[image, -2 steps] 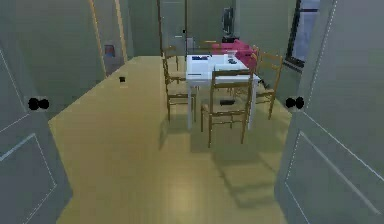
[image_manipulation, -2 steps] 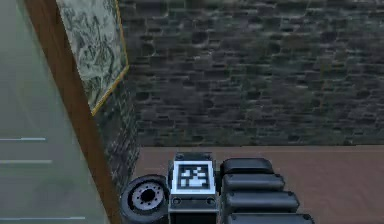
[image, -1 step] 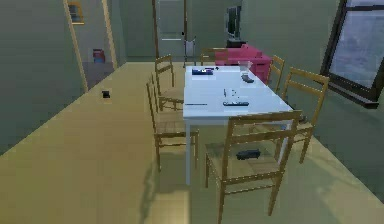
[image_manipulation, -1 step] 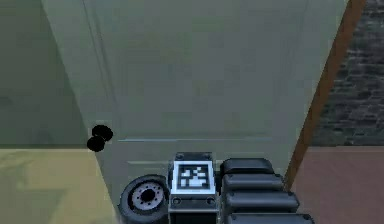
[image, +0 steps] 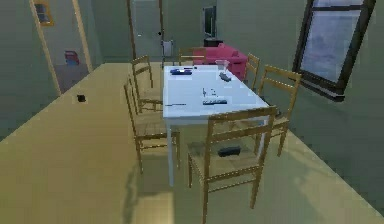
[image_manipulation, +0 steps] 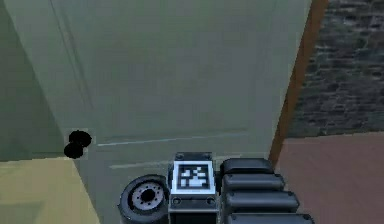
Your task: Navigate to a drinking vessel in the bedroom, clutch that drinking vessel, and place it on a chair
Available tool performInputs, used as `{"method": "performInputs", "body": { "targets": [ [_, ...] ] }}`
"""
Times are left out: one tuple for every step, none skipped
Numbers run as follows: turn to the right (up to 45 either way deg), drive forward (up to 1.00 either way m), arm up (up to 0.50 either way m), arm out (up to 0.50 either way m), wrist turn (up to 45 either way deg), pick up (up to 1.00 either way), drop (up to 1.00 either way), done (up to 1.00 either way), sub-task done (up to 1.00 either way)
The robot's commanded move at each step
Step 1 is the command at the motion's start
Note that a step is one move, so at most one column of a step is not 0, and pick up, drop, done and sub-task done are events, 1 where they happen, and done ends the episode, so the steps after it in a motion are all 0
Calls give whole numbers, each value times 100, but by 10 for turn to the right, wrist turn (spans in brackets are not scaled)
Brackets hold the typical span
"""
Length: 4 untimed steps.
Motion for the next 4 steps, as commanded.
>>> {"method": "performInputs", "body": {
  "targets": [
    [0, 40, 0, 0, 0, 0, 0, 0, 0],
    [-450, 0, 0, 0, 0, 0, 0, 0, 0],
    [-300, 0, 0, 0, 0, 0, 0, 0, 0],
    [0, 0, 0, 48, 0, 0, 0, 0, 0]
  ]
}}
